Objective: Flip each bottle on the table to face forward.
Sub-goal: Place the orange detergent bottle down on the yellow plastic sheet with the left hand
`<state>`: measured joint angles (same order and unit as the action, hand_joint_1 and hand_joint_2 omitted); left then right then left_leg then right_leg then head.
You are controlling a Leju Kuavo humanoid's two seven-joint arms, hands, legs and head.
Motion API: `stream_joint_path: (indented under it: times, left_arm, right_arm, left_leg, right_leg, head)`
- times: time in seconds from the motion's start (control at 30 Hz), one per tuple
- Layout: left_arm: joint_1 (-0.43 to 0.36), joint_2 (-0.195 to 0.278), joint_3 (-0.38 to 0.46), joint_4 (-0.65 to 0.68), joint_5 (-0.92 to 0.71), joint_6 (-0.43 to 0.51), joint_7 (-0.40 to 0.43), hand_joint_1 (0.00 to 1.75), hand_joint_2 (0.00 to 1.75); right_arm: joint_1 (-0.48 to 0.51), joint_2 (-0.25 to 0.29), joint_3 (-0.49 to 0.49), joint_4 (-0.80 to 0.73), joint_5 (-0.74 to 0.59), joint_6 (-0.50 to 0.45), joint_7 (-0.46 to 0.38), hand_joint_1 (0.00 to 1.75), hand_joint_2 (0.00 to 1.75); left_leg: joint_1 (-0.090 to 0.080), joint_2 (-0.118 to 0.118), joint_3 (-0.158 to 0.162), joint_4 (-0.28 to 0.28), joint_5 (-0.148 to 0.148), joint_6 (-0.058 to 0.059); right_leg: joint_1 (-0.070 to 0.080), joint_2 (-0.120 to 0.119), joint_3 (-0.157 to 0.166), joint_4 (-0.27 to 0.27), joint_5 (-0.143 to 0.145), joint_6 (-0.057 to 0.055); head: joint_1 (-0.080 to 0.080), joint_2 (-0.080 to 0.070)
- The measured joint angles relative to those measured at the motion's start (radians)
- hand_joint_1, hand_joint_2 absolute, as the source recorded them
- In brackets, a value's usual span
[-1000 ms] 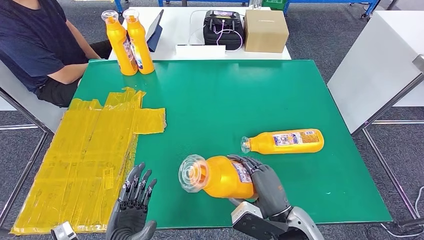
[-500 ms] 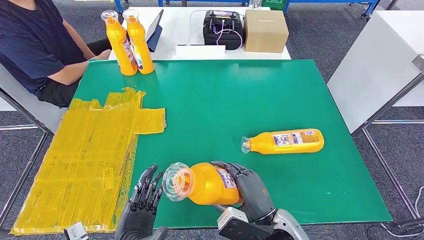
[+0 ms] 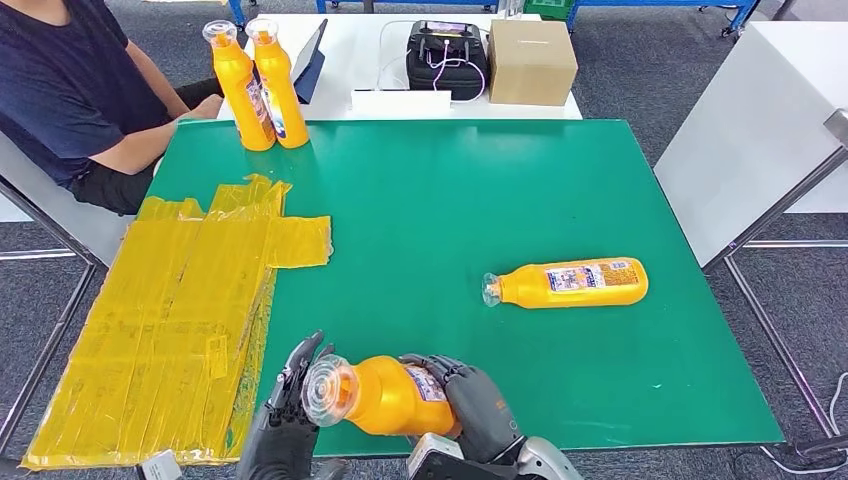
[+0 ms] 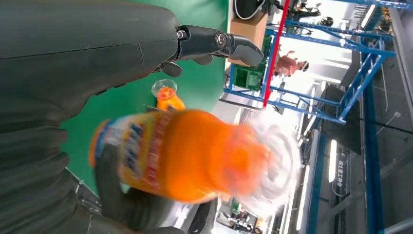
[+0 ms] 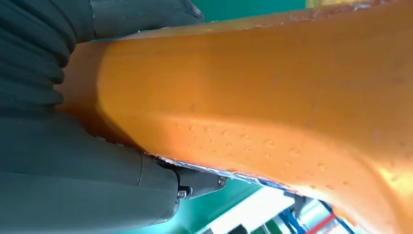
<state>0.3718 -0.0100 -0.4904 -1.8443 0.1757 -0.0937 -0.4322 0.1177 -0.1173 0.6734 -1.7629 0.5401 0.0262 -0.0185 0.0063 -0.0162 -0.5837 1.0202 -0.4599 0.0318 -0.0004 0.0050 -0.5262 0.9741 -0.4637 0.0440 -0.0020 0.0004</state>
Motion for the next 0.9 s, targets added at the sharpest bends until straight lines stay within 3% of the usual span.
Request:
stream_joint_path:
  times: [0.43, 0.47, 0.57, 0.6, 0.9]
  left_arm:
    - [-0.015, -0.023, 0.009, 0.056, -0.018, -0.055, -0.01, 0.0, 1.75]
    - [-0.014, -0.024, 0.01, 0.058, -0.019, -0.055, -0.01, 0.24, 1.75]
    - [-0.011, -0.028, 0.013, 0.06, -0.025, -0.059, -0.01, 1.54, 1.75]
    - [-0.011, -0.029, 0.015, 0.061, -0.026, -0.061, -0.009, 1.75, 1.75]
    - [-0.01, -0.032, 0.024, 0.061, -0.027, -0.072, -0.009, 1.75, 1.75]
  right_arm:
    - [-0.032, -0.014, 0.126, 0.035, 0.097, 0.056, -0.018, 1.75, 1.75]
    - [-0.034, -0.016, 0.13, 0.035, 0.1, 0.057, -0.019, 1.75, 1.75]
    - [-0.039, -0.021, 0.137, 0.034, 0.11, 0.065, -0.022, 1.75, 1.75]
    - [-0.041, -0.023, 0.138, 0.033, 0.114, 0.068, -0.023, 1.75, 1.75]
    - [-0.047, -0.032, 0.138, 0.027, 0.121, 0.072, -0.024, 1.75, 1.75]
  left_leg:
    - [0.0, 0.0, 0.0, 0.0, 0.0, 0.0]
    - [0.0, 0.0, 0.0, 0.0, 0.0, 0.0]
    - [0.0, 0.0, 0.0, 0.0, 0.001, 0.0]
    - [0.0, 0.0, 0.0, 0.0, 0.001, 0.0]
    - [0.0, 0.0, 0.0, 0.0, 0.001, 0.0]
  right_leg:
    - [0.0, 0.0, 0.0, 0.0, 0.0, 0.0]
    - [0.0, 0.0, 0.0, 0.0, 0.0, 0.0]
    - [0.0, 0.0, 0.0, 0.0, 0.0, 0.0]
    - [0.0, 0.0, 0.0, 0.0, 0.0, 0.0]
    - [0.0, 0.0, 0.0, 0.0, 0.0, 0.0]
  head:
    - [0.0, 0.0]
    - [0.0, 0.0]
    - [0.0, 0.0]
    - [0.0, 0.0]
    - [0.0, 0.0]
